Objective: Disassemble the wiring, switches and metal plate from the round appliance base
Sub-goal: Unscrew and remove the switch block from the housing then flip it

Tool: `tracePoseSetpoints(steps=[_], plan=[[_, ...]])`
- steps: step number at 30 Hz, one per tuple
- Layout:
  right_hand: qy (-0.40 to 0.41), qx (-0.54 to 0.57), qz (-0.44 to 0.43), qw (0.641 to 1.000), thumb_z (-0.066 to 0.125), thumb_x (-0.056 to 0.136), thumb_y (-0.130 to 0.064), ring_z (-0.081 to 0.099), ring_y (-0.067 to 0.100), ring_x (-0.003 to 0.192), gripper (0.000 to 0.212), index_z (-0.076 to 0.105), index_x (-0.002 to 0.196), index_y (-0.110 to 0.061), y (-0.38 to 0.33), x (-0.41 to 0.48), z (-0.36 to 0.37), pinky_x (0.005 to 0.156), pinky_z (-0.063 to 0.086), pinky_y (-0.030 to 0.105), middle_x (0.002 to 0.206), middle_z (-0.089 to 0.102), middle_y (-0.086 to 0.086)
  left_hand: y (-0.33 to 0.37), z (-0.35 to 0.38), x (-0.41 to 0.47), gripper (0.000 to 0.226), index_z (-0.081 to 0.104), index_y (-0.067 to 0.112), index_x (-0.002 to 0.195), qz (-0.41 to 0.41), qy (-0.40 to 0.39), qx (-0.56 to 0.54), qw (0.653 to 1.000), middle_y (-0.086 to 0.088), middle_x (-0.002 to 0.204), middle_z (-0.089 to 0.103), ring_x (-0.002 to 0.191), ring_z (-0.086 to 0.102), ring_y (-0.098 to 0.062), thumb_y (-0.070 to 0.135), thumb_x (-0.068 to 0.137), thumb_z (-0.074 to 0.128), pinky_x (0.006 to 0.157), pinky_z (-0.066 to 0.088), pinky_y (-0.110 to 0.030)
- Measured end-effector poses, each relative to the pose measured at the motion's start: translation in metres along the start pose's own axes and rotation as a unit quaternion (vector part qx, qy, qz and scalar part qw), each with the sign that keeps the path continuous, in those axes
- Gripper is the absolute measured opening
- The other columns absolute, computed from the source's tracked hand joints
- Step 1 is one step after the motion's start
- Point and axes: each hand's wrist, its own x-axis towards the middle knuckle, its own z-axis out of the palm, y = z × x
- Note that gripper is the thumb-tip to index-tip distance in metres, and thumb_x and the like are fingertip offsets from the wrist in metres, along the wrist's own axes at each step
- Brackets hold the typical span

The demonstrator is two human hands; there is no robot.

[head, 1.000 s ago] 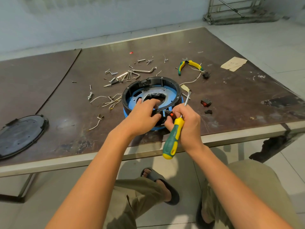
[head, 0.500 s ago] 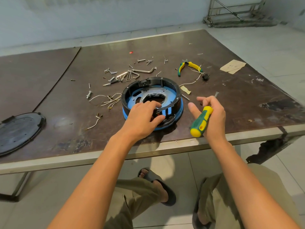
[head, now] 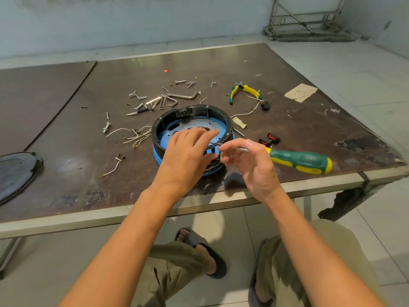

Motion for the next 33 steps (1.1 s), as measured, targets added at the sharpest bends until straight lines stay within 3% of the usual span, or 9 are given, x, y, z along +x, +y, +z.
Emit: tracePoseSetpoints(steps=[3,7,10,12,14,16,19,26,33], plan=[[-0.020,0.062,0.072,0.995,0.032,0.101,-0.047,0.061,0.019,0.079,0.061,0.080,0.095,-0.009,-0.004,0.003,-0.001,0.077,0.047,0.036,0.088,0.070,0.013,-0.003,0.000,0.000,0.018,0.074,0.015,0.101,0.002,0.021,-0.002,1.000,-0.003,0.095,0.067,0.092,0.061,-0.027,0.027,0.093,0.063,0.097,0.040,-0.043],[-0.006,0.056,0.088,0.995,0.044,0.098,-0.043,0.065,0.017,0.084,0.047,0.067,0.121,-0.009,-0.008,0.005,-0.010,0.079,0.048,0.036,0.087,0.068,0.007,-0.013,-0.002,0.001,0.031,0.076,0.016,0.093,0.018,0.013,-0.026,0.999,0.001,0.090,0.065,0.085,0.058,-0.021,0.036,0.098,0.052,0.093,0.041,-0.040],[0.019,0.126,0.099,0.987,0.059,0.092,-0.037,0.064,0.018,0.080,0.037,0.066,0.119,-0.013,-0.016,0.005,-0.021,0.056,0.049,0.024,0.104,0.072,0.014,-0.026,-0.006,0.005,0.027,0.076,0.015,0.095,-0.026,-0.009,-0.100,0.995,0.004,0.095,0.063,0.086,0.057,-0.014,0.034,0.096,0.057,0.078,0.050,-0.038],[0.042,0.151,0.096,0.983,0.063,0.095,-0.026,0.065,0.018,0.074,0.021,0.071,0.109,-0.012,-0.018,0.005,-0.028,0.049,0.048,0.020,0.115,0.073,0.021,-0.032,-0.005,0.005,0.023,0.075,0.018,0.097,-0.049,-0.047,-0.131,0.989,0.010,0.098,0.062,0.087,0.058,-0.010,0.035,0.094,0.060,0.077,0.054,-0.039],[0.050,0.138,0.078,0.986,0.065,0.095,-0.015,0.074,0.022,0.078,0.013,0.073,0.103,-0.010,-0.018,0.005,-0.032,0.055,0.055,0.020,0.115,0.073,0.026,-0.033,-0.002,0.004,0.028,0.074,0.021,0.106,-0.058,-0.064,-0.128,0.988,0.009,0.104,0.064,0.092,0.060,-0.011,0.041,0.091,0.062,0.080,0.054,-0.040],[0.063,0.132,0.062,0.987,0.067,0.092,-0.013,0.078,0.026,0.083,0.011,0.074,0.100,-0.009,-0.018,0.003,-0.034,0.063,0.060,0.021,0.109,0.075,0.026,-0.031,0.002,0.003,0.049,0.065,0.026,0.122,-0.089,-0.083,-0.115,0.986,0.008,0.113,0.065,0.103,0.059,-0.012,0.055,0.082,0.062,0.091,0.051,-0.036],[0.096,0.106,0.051,0.988,0.068,0.091,-0.012,0.078,0.025,0.076,0.008,0.074,0.097,-0.010,-0.019,0.002,-0.041,0.061,0.060,0.021,0.098,0.077,0.023,-0.031,0.012,-0.002,0.067,0.056,0.028,0.129,-0.121,-0.101,-0.067,0.985,0.009,0.120,0.062,0.112,0.053,-0.013,0.067,0.075,0.056,0.100,0.037,-0.032],[0.092,0.082,0.035,0.992,0.063,0.091,-0.012,0.078,0.024,0.077,0.013,0.071,0.099,-0.005,-0.015,0.001,-0.040,0.067,0.061,0.023,0.094,0.077,0.018,-0.034,0.017,-0.004,0.036,0.061,0.034,0.119,-0.109,-0.083,-0.088,0.987,0.014,0.105,0.066,0.098,0.056,-0.011,0.054,0.090,0.058,0.090,0.027,-0.030],[0.081,0.085,0.032,0.993,0.058,0.098,-0.005,0.077,0.025,0.074,0.023,0.078,0.089,-0.013,-0.011,-0.002,-0.036,0.066,0.061,0.024,0.090,0.077,0.018,-0.038,0.011,-0.004,0.032,0.064,0.033,0.120,-0.113,-0.108,-0.152,0.976,0.013,0.103,0.066,0.096,0.058,-0.009,0.046,0.090,0.063,0.094,0.046,-0.048]])
